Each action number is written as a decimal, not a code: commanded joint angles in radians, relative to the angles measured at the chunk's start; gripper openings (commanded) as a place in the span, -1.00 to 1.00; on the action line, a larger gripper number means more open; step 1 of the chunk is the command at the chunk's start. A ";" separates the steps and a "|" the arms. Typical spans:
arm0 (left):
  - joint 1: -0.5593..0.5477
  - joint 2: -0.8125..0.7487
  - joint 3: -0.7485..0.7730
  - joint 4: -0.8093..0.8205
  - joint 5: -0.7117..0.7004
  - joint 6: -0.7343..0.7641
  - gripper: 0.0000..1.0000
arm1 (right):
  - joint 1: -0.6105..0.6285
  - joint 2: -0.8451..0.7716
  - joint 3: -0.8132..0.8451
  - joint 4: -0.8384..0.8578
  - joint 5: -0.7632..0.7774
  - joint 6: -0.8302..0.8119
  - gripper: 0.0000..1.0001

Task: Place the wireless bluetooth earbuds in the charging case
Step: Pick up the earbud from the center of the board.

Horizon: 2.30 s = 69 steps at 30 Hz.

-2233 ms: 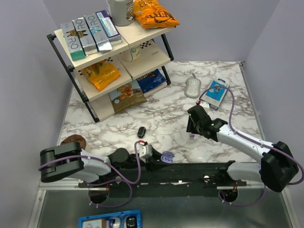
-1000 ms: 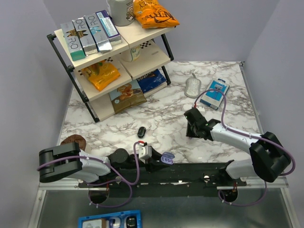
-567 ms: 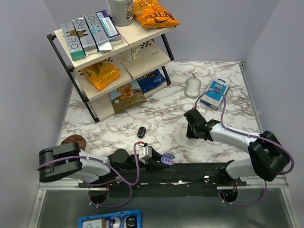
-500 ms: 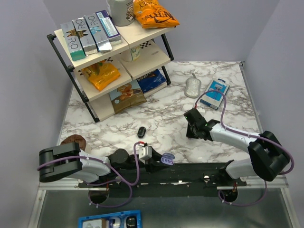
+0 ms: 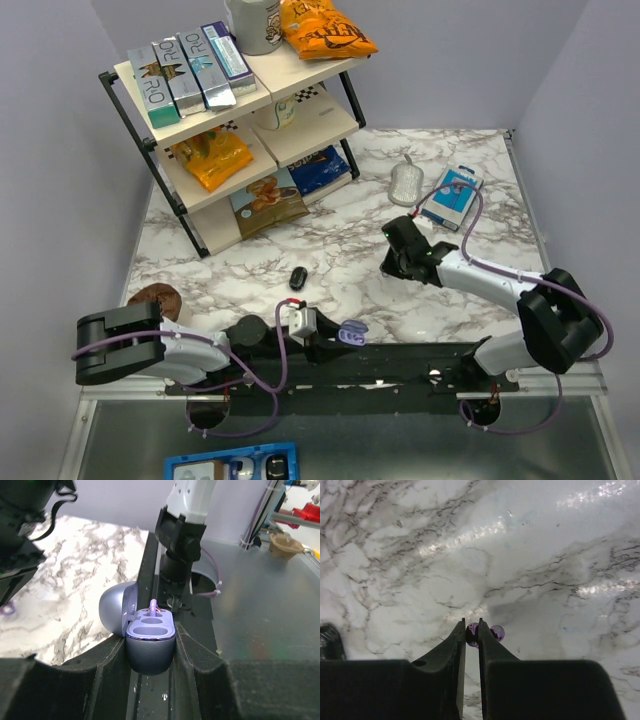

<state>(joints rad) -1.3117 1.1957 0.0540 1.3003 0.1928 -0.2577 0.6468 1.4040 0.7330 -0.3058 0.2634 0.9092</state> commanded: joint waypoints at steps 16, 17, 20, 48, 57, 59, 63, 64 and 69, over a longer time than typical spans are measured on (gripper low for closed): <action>-0.031 -0.179 -0.083 -0.007 -0.105 0.055 -1.00 | 0.002 0.176 0.100 0.053 0.033 0.071 -0.15; -0.031 -0.173 -0.080 -0.003 -0.104 0.055 -1.00 | 0.002 0.168 0.100 0.053 0.034 0.060 -0.12; -0.032 -0.157 -0.075 0.011 -0.099 0.054 -1.00 | 0.004 0.129 0.109 0.047 0.043 0.033 -0.06; -0.060 -0.108 -0.066 0.028 -0.104 0.061 -1.00 | 0.080 0.084 0.043 0.059 -0.018 -0.501 -0.34; -0.064 -0.105 -0.074 0.033 -0.119 0.061 -1.00 | 0.103 0.108 0.045 0.083 -0.010 -0.526 -0.32; -0.064 -0.096 -0.072 0.040 -0.119 0.063 -1.00 | 0.106 0.110 0.054 0.086 0.000 -0.538 -0.31; -0.066 -0.078 -0.071 0.060 -0.119 0.060 -1.00 | 0.108 0.116 0.066 0.092 0.008 -0.563 -0.31; -0.067 -0.070 -0.071 0.065 -0.119 0.060 -1.00 | 0.108 0.118 0.068 0.093 0.011 -0.567 -0.31; -0.067 -0.056 -0.071 0.080 -0.119 0.058 -1.00 | 0.108 0.158 0.091 0.091 0.036 -0.589 -0.31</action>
<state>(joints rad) -1.3701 1.1290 0.0540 1.2999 0.0860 -0.2092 0.7471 1.5204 0.7895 -0.2283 0.2615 0.3561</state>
